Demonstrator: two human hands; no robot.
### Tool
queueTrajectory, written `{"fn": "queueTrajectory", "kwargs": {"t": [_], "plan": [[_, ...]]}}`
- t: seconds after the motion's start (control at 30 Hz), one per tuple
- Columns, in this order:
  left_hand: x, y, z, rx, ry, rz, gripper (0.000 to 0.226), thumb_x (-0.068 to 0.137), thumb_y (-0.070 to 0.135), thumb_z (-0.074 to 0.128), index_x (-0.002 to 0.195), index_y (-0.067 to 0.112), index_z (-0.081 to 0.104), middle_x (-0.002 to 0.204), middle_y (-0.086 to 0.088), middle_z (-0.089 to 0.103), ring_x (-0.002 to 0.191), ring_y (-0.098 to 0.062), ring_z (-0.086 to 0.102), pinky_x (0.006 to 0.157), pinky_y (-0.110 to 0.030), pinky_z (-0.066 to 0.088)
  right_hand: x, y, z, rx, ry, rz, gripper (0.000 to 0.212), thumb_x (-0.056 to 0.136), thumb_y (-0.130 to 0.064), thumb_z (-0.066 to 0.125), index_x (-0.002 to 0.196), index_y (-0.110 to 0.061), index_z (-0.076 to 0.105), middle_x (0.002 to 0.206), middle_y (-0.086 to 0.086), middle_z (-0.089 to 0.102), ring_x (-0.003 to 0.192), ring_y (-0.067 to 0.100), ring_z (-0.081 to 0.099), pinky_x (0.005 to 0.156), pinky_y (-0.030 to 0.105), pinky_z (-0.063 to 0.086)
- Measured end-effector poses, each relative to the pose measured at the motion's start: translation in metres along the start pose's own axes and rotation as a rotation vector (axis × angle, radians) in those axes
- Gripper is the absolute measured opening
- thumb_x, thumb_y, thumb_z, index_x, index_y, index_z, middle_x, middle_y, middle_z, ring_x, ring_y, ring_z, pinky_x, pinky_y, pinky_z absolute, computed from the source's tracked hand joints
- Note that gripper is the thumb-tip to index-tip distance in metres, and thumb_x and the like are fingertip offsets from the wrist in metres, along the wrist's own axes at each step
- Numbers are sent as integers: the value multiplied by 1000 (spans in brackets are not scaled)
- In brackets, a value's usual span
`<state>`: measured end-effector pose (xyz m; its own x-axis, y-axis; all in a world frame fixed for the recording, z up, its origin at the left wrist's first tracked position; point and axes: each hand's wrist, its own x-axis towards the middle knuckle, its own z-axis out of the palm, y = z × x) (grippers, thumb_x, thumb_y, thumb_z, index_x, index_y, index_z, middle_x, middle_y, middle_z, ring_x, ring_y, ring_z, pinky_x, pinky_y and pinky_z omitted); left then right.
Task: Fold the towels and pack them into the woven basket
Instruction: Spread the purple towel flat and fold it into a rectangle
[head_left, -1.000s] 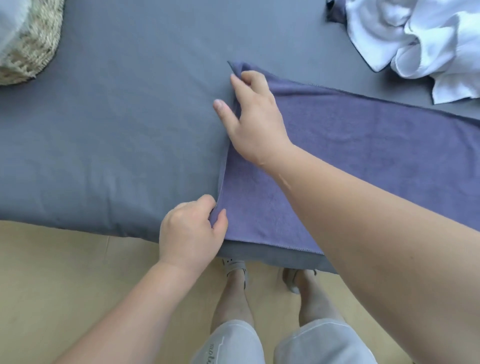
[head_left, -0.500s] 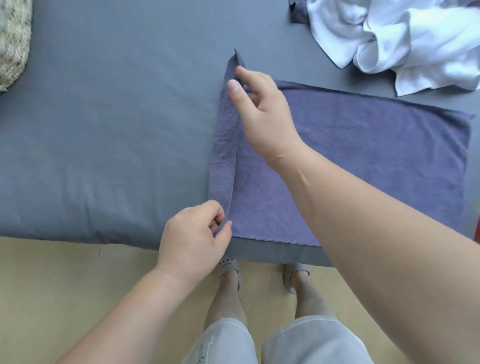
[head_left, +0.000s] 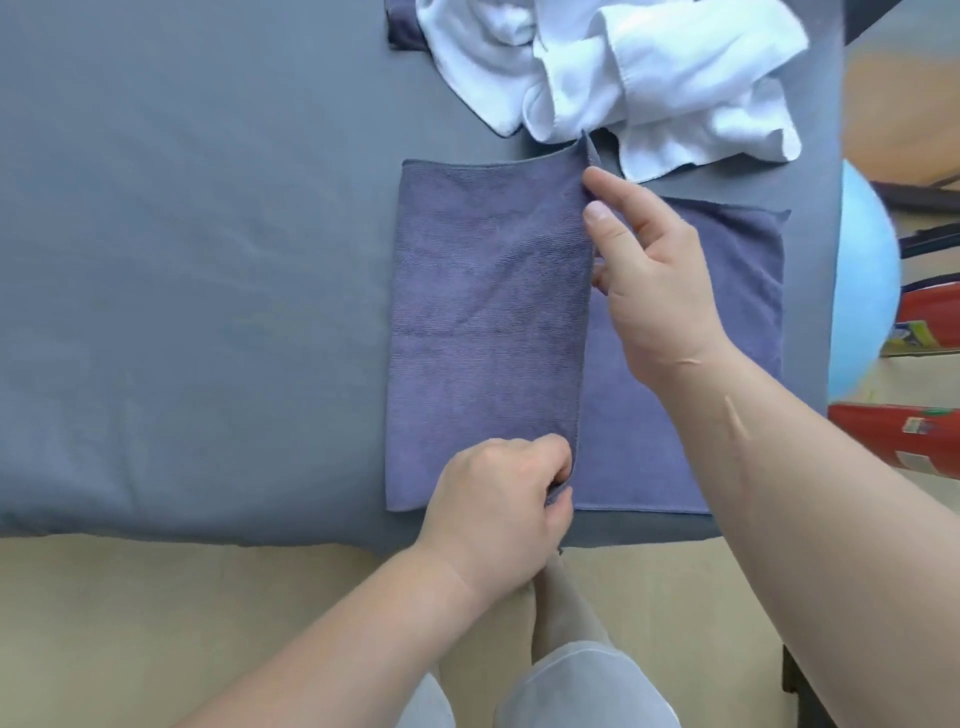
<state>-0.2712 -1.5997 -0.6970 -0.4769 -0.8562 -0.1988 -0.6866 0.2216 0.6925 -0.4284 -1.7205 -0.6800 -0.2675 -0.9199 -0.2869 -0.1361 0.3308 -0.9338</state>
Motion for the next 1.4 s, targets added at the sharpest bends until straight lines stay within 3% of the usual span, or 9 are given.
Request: {"fn": "queueTrajectory", "kwargs": {"t": [0.13,0.43,0.57,0.73,0.9,1.03,1.2,1.3,1.4], "plan": [[18,25,27,27,-34,20,17,74,28,64,72,21,48,58,6,51,59,-23,49,50,-36,47,3,14,-46,22,21,70,44,85,-41,62,127,-29,64,133,-4,66,119,17,64,98,55,53],[46,74,65,47,-68,52,18,71,23,67,72,21,48,56,5,50,56,-22,47,49,-35,46,13,32,-119,57,26,106,46,93,-14,59,138,-19,59,131,-13,64,107,6,66,100,40,53],[56,97,78,16,-68,68,15,72,23,65,72,20,50,55,5,49,55,-23,48,49,-35,46,14,30,-146,105,48,125,51,87,-15,59,138,-18,59,132,-4,66,119,14,64,104,50,51],[67,125,95,-10,-82,106,14,72,22,65,72,19,51,55,4,51,56,-24,50,50,-37,46,12,30,-178,150,65,134,46,93,-3,55,137,-17,59,112,-27,69,113,11,67,100,50,54],[76,138,114,-7,-149,110,14,75,23,64,75,19,51,58,4,53,58,-25,51,53,-38,48,16,46,-198,75,99,145,48,94,-3,54,139,-19,57,120,-26,64,88,4,67,84,33,58],[82,135,125,41,-328,-13,27,83,46,68,87,22,56,72,7,60,74,-20,57,67,-36,49,17,69,-204,-111,25,203,55,95,-12,57,147,-25,49,128,-7,62,81,-4,60,82,17,49],[80,122,122,69,-98,13,35,90,52,47,80,20,59,70,5,57,72,-23,55,64,-40,47,2,86,-201,-278,167,213,47,93,-27,53,140,-23,54,118,-5,61,90,8,63,98,40,52],[83,101,110,182,149,41,28,87,41,56,98,16,66,94,-3,62,88,-31,56,76,-45,47,-15,96,-201,-288,225,354,40,86,-37,49,118,-22,67,99,-5,70,98,22,68,90,49,56],[88,75,99,403,117,-82,65,85,59,52,139,22,52,147,-11,45,135,-38,39,110,-57,31,-37,94,-201,-352,124,439,28,91,-35,61,115,-22,68,94,-7,71,94,14,67,90,39,54]]}}
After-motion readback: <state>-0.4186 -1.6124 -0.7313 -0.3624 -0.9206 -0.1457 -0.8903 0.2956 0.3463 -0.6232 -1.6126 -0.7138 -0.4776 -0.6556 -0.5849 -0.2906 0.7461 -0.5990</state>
